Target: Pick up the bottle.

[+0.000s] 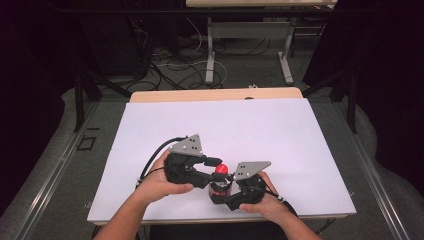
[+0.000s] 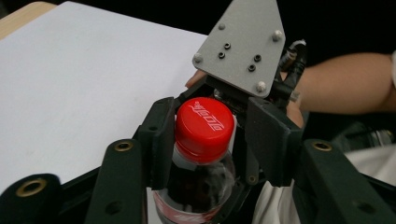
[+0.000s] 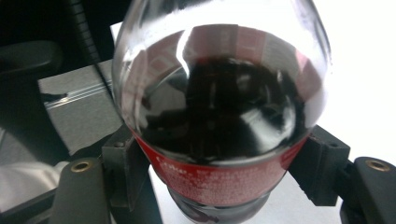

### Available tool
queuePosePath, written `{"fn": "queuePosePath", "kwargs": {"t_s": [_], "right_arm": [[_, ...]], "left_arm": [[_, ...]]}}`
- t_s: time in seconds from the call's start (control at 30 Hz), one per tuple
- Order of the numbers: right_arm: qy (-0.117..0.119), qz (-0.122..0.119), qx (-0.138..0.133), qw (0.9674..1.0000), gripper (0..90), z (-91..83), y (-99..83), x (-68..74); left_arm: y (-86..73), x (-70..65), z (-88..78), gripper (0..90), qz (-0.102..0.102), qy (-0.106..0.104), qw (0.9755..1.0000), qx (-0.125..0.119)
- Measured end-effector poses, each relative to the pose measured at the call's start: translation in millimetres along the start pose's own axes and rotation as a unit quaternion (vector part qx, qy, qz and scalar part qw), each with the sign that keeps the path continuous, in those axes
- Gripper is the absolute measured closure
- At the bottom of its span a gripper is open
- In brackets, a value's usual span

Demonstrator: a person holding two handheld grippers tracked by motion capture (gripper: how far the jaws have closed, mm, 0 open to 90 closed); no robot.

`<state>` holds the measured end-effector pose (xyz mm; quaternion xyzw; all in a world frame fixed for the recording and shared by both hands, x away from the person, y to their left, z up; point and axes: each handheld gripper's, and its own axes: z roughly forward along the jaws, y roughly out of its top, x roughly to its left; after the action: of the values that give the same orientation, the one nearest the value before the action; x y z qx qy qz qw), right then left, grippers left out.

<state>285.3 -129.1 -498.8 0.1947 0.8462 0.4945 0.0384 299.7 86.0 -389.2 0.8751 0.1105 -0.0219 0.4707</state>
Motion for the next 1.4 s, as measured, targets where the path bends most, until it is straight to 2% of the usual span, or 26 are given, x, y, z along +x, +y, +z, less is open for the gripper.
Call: {"fn": "queuePosePath", "kwargs": {"t_s": [0.07, 0.1, 0.13, 0.27, 0.33, 0.4, 0.53, 0.57, 0.6, 0.63, 0.67, 0.7, 0.77, 0.8, 0.83, 0.87, 0.97, 1.03, 1.1, 1.13, 1.2, 1.27, 1.3, 1.33, 1.37, 1.4], "right_arm": [[0.010, -0.005, 0.000, 0.9999, 28.9, 0.5, 0.4, 1.8], [0.013, -0.006, 0.001, 0.9999, 28.9, 1.0, 0.5, 2.9], [0.018, -0.005, 0.009, 0.9998, 28.9, 0.9, 0.7, 3.0], [0.019, -0.007, 0.013, 0.9997, 28.9, 1.9, -0.3, 3.2], [0.017, -0.004, 0.007, 0.9998, 28.9, 2.4, -0.8, 2.9], [0.013, -0.001, 0.006, 0.9999, 28.9, 2.1, -0.4, 2.6], [0.000, 0.011, 0.006, 0.9999, 28.9, 1.2, 0.2, 1.4], [-0.012, 0.013, 0.004, 0.9998, 28.9, 1.4, 0.1, 0.6], [-0.018, 0.018, 0.003, 0.9997, 28.9, 1.3, 0.4, 0.8], [-0.022, 0.024, 0.003, 0.9995, 28.9, 1.4, 0.6, 0.6], [-0.026, 0.017, 0.001, 0.9995, 29.0, 1.3, 0.9, -1.3], [-0.033, 0.025, 0.006, 0.9991, 29.0, 0.4, 0.8, -1.1], [-0.051, 0.033, 0.000, 0.9982, 29.0, 1.1, 0.6, -2.0], [-0.051, 0.038, 0.007, 0.9980, 29.0, 0.3, 0.7, -2.6], [-0.061, 0.039, 0.006, 0.9973, 28.9, 0.6, 0.2, -3.2], [-0.070, 0.043, 0.001, 0.9966, 28.9, 1.9, -0.2, -3.3], [-0.080, 0.049, 0.005, 0.9955, 28.9, 3.1, -1.4, -3.8], [-0.087, 0.060, 0.007, 0.9944, 28.9, 3.5, -1.4, -2.9], [-0.090, 0.059, 0.008, 0.9942, 28.9, 3.2, -1.3, -3.8], [-0.092, 0.061, 0.005, 0.9939, 28.9, 2.5, -1.4, -4.5], [-0.093, 0.063, 0.006, 0.9937, 28.9, 2.3, -1.6, -4.7], [-0.087, 0.061, 0.009, 0.9943, 28.9, 2.1, -2.5, -5.8], [-0.087, 0.061, 0.007, 0.9943, 28.9, 2.5, -2.5, -5.8], [-0.081, 0.055, 0.008, 0.9952, 28.9, 2.5, -2.7, -6.5], [-0.077, 0.055, 0.007, 0.9955, 28.9, 2.5, -2.7, -6.5], [-0.074, 0.055, 0.007, 0.9957, 28.9, 2.4, -2.5, -5.9]], "left_arm": [[0.1, 2.2, -0.2, 56.0, 0.000, -0.008, 1.0000, 0.004], [0.2, 5.0, -0.7, 57.3, 0.008, -0.010, 0.9999, 0.009], [0.2, 8.4, -0.5, 58.7, 0.009, -0.026, 0.9995, 0.012], [0.0, 8.7, 0.5, 60.2, 0.015, -0.030, 0.9993, 0.016], [-0.3, 8.4, 0.9, 60.5, 0.010, -0.026, 0.9995, 0.013], [-0.2, 7.1, 1.5, 60.6, 0.007, -0.018, 0.9998, 0.010], [2.8, 0.8, 5.2, 60.8, -0.012, 0.027, 0.9995, 0.005], [2.8, 0.8, 5.2, 60.9, -0.012, 0.027, 0.9995, 0.005], [4.7, -2.8, 7.6, 61.0, -0.023, 0.051, 0.9984, 0.005], [4.7, -2.8, 7.6, 61.0, -0.023, 0.051, 0.9984, 0.005], [5.5, -5.2, 9.3, 61.0, -0.032, 0.064, 0.9974, 0.002], [7.2, -10.2, 12.1, 61.0, -0.048, 0.096, 0.9942, 0.001], [8.0, -17.0, 16.7, 61.0, -0.064, 0.133, 0.9890, -0.005], [8.5, -20.0, 19.0, 61.0, -0.072, 0.152, 0.9857, -0.004], [8.5, -23.4, 23.4, 61.0, -0.079, 0.176, 0.9811, -0.012], [8.5, -23.4, 23.4, 61.0, -0.079, 0.176, 0.9811, -0.012], [10.7, -31.1, 30.2, 61.1, -0.097, 0.216, 0.9714, -0.004], [11.5, -34.3, 33.8, 61.0, -0.121, 0.239, 0.9633, -0.013], [11.1, -35.8, 35.4, 61.0, -0.125, 0.251, 0.9596, -0.020], [11.0, -35.9, 35.5, 60.8, -0.125, 0.247, 0.9608, -0.016], [10.7, -35.7, 36.1, 60.8, -0.127, 0.249, 0.9599, -0.018], [10.2, -31.5, 35.0, 58.5, -0.136, 0.235, 0.9622, -0.021], [10.2, -31.5, 35.0, 54.8, -0.136, 0.235, 0.9622, -0.021], [10.1, -27.4, 30.3, 51.5, -0.130, 0.211, 0.9683, -0.030], [10.1, -27.4, 30.3, 49.0, -0.130, 0.211, 0.9683, -0.030], [10.8, -23.0, 24.4, 47.6, -0.113, 0.203, 0.9724, -0.023]]}}
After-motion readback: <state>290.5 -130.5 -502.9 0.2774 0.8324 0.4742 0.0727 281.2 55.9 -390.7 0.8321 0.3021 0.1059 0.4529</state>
